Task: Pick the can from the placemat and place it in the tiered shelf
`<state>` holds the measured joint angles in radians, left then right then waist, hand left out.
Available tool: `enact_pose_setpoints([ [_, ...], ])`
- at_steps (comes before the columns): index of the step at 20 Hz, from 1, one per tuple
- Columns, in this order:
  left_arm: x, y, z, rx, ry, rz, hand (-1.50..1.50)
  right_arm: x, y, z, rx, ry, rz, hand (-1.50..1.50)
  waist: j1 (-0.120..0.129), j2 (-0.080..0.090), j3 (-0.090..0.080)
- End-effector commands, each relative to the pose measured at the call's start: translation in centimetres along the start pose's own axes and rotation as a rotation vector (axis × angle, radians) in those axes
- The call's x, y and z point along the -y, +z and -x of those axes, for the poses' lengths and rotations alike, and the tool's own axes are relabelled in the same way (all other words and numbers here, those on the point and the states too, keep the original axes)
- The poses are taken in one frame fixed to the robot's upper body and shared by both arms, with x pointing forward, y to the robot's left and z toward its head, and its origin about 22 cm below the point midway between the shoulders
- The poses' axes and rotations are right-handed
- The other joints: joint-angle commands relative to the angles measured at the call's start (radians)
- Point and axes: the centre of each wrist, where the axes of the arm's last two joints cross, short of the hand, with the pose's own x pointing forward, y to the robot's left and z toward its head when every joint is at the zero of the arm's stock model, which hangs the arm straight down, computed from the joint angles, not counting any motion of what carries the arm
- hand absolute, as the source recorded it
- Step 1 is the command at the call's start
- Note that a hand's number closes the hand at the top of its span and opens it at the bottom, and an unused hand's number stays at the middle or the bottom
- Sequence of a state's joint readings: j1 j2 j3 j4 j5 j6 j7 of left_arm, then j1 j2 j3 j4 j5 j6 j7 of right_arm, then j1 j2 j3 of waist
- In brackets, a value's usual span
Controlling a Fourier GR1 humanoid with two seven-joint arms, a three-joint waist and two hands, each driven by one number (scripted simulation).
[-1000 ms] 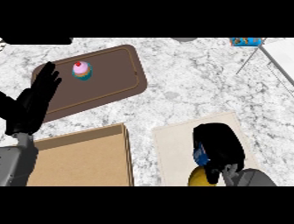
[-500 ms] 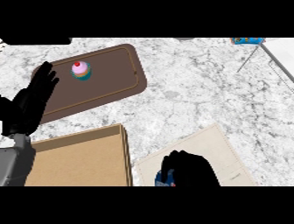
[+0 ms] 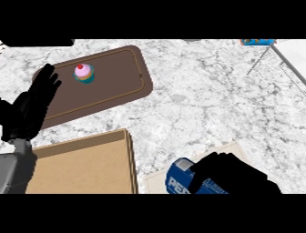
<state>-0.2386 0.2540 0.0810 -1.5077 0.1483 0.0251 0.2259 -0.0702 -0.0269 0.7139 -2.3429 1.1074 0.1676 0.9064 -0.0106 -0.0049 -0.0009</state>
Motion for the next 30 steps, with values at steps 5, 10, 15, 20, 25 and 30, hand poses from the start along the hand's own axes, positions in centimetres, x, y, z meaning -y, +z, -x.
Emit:
enact_pose_setpoints([
  [5, -0.2, 0.5, 0.4, 0.018, -0.002, 0.009, 0.0, 6.8, 0.6, -1.3, -0.058, -0.014, 0.19, 1.5, 0.009, 0.001, -0.001],
  [10, 1.5, -0.2, 1.0, -0.006, 0.007, 0.018, 0.0, 9.2, -3.1, -0.8, -0.111, 0.066, 0.268, 1.5, 0.004, 0.004, -0.001],
  [15, -1.1, -0.2, -1.3, 0.01, -0.001, -0.006, 0.0, 12.4, -3.7, 1.8, -0.17, 0.08, 0.351, 1.5, -0.004, 0.0, 0.001],
  [20, 0.2, 0.7, 1.2, -0.012, 0.005, 0.01, 0.0, 15.0, -5.7, 5.1, -0.239, 0.088, 0.345, 1.5, -0.009, 0.0, 0.002],
  [25, 0.4, 0.9, 1.8, -0.003, 0.008, 0.001, 0.0, 19.4, -7.1, 8.8, -0.271, -0.006, 0.429, 1.5, -0.011, 0.0, 0.002],
  [30, -0.6, -0.3, 0.6, -0.006, 0.003, -0.005, 0.0, 23.7, -6.4, 13.9, -0.295, -0.05, 0.449, 1.5, -0.007, 0.002, 0.002],
])
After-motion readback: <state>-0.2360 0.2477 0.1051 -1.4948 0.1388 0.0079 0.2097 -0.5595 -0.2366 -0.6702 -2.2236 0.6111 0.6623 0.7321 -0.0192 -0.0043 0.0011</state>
